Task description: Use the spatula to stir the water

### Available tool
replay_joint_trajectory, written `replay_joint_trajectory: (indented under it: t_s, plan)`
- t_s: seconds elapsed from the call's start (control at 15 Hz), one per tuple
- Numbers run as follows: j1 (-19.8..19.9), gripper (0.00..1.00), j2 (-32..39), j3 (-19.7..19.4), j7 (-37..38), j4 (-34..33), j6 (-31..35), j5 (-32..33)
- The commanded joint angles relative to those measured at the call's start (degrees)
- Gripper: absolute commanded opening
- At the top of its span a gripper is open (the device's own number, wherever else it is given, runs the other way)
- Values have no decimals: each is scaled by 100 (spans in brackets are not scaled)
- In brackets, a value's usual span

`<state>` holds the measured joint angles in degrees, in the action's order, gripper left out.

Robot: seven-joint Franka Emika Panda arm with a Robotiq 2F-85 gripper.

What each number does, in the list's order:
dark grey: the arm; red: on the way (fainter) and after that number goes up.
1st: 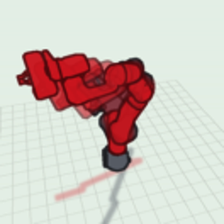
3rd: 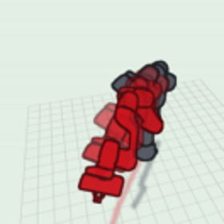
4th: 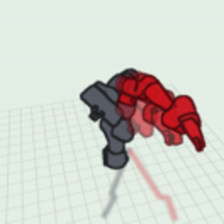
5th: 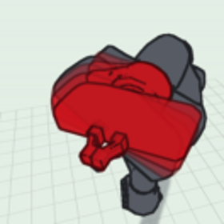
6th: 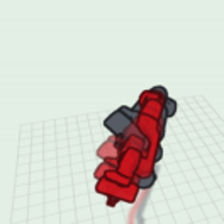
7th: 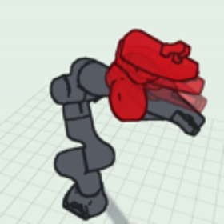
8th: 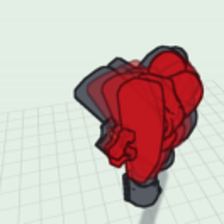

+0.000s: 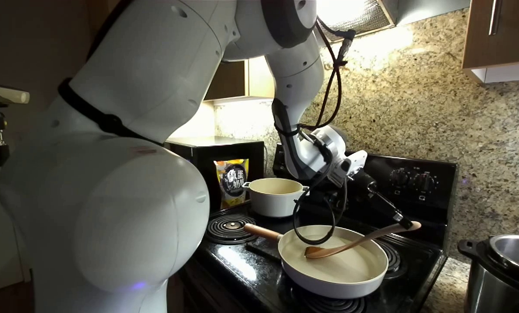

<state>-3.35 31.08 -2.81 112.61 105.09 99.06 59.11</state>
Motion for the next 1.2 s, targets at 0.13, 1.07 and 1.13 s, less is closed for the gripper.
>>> replay_joint_trajectory:
  t_s: [0.13,1.07,1.13]
  plan:
    - [82,11,-111,166,-304,116,395,-59]
    - [610,11,-582,-155,-833,540,777,-84]
    - [644,11,-509,-177,-971,410,775,-92]
